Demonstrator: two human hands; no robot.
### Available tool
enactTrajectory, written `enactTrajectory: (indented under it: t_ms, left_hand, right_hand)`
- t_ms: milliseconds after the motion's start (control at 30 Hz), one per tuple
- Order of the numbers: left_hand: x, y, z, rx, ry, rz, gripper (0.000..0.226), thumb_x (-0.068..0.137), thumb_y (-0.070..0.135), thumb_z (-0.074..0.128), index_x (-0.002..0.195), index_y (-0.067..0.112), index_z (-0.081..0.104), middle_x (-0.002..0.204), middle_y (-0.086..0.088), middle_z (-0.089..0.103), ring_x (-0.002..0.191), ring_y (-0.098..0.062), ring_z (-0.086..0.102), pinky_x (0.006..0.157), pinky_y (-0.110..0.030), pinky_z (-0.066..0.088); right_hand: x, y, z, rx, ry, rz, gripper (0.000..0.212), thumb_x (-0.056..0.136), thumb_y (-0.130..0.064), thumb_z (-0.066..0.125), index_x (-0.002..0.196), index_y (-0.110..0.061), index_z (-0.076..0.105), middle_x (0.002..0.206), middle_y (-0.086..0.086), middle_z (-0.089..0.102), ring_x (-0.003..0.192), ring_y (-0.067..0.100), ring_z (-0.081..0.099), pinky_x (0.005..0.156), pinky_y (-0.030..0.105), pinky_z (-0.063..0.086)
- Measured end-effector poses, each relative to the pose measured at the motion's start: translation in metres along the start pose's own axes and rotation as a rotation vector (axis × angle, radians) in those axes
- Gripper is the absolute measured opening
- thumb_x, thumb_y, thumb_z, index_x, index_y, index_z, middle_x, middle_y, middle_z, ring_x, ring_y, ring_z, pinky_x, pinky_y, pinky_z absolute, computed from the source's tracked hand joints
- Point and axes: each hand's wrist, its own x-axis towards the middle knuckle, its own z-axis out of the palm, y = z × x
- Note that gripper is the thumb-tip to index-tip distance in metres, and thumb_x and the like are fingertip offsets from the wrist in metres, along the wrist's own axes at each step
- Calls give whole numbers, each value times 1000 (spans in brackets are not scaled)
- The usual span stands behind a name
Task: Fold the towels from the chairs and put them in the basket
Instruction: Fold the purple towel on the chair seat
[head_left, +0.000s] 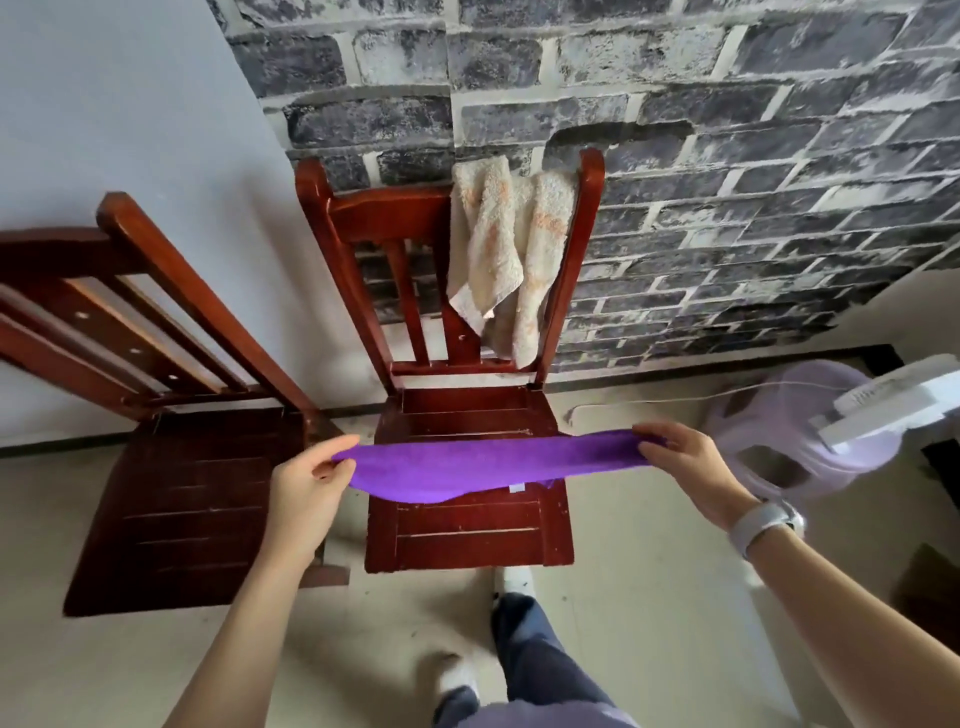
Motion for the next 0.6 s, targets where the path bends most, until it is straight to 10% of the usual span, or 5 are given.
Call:
enactTrajectory:
  t_ms: [200,433,600]
  left_hand:
    - [-50,-42,-33,393,-12,173,27,76,-4,66,100,6,71,95,-10,70,79,-22,64,77,-25,44]
    - [-88,-84,-62,295,-18,239,7,80,-5,63,87,-4,62,100,-17,55,88,-21,53,83,-28,40]
    - [-75,-98,-49,186,8,26,12,87,9,59,96,3,57,83,-8,59,78,-26,55,72,-29,37]
  right_hand:
    - [-71,21,33,-606,-105,-168,37,78,-1,65,114,-2,62,98,7,43,86,19,45,83,15,31]
    - [-133,40,59,-651,133,-244,17,86,0,54,97,2,67,109,21,52,99,37,51,87,43,46]
    - [-125,36,70,-667,253,-209,19,92,-16,49,102,-8,63,99,12,65,98,32,52,78,39,45]
